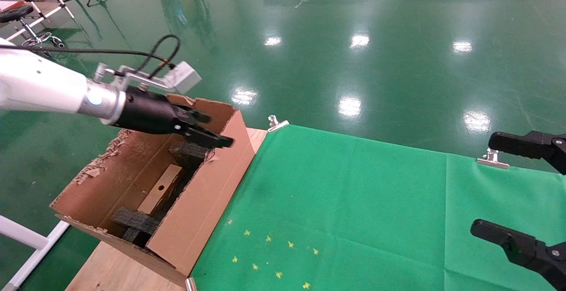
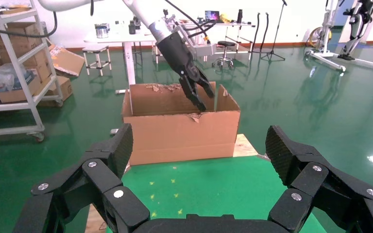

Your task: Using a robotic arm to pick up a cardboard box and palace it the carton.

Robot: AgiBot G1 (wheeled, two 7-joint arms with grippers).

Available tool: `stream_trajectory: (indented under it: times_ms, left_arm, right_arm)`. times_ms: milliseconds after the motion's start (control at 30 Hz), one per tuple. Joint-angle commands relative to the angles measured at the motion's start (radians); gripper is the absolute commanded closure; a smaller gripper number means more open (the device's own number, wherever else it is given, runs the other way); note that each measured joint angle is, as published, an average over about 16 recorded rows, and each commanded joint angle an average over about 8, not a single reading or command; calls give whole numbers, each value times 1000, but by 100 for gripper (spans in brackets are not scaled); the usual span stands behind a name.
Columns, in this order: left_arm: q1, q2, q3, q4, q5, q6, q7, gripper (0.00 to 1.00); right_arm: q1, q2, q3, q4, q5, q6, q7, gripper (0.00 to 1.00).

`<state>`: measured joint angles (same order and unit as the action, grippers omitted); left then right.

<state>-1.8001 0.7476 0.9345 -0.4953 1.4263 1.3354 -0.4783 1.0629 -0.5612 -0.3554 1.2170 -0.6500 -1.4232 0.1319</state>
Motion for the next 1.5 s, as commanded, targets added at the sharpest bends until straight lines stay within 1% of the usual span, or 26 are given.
stream_trajectory:
  times_ms: [33,1333,1500]
  left_arm:
    - [32,-6,-29,-35,-31,7,13,0]
    - [665,-125,-600,-723,-638,147,267,0]
    - [728,-137,-658,-792,-698,161,291,0]
  right_arm:
    - [0,0,0,0,0,0,0,0]
    - [0,0,0,0,0,0,0,0]
    - [0,0,0,0,0,0,0,0]
